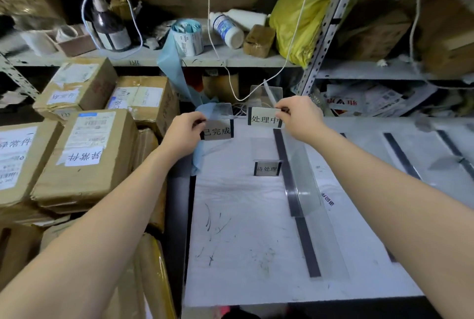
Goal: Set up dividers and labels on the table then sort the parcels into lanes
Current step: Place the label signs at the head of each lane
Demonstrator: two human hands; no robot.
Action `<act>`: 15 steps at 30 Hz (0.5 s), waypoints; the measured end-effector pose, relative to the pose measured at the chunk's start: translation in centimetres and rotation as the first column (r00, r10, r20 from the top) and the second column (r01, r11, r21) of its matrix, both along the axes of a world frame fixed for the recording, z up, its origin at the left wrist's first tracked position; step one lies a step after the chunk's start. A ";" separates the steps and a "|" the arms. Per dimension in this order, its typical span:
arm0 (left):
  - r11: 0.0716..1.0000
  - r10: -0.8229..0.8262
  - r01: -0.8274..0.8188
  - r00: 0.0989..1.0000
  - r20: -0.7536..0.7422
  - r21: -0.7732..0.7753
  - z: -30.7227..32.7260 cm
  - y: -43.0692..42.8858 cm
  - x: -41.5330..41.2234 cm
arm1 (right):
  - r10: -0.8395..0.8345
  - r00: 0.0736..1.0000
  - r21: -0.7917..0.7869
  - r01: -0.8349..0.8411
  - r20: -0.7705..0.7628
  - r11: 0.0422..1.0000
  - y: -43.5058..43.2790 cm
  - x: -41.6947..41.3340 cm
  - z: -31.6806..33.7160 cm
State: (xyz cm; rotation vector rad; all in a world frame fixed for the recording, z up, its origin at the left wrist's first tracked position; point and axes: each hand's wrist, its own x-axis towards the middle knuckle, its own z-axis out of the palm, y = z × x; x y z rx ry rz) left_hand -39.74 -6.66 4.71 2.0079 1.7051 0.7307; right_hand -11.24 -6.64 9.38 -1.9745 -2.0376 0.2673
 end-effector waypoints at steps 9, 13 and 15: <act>0.998 0.008 -0.006 0.999 -0.035 0.067 3.8 -3.2 5.3 | -0.025 0.997 0.041 0.028 -0.075 0.999 -4.2 7.0 1.2; 0.991 0.021 -0.010 0.997 -0.079 0.132 5.6 -5.6 9.4 | 0.008 0.996 0.077 -0.002 -0.084 0.997 -6.4 11.4 2.0; 0.987 0.035 -0.023 0.996 -0.076 0.157 6.6 -7.0 12.1 | 0.017 0.997 0.083 -0.011 -0.079 0.996 -7.7 14.1 2.7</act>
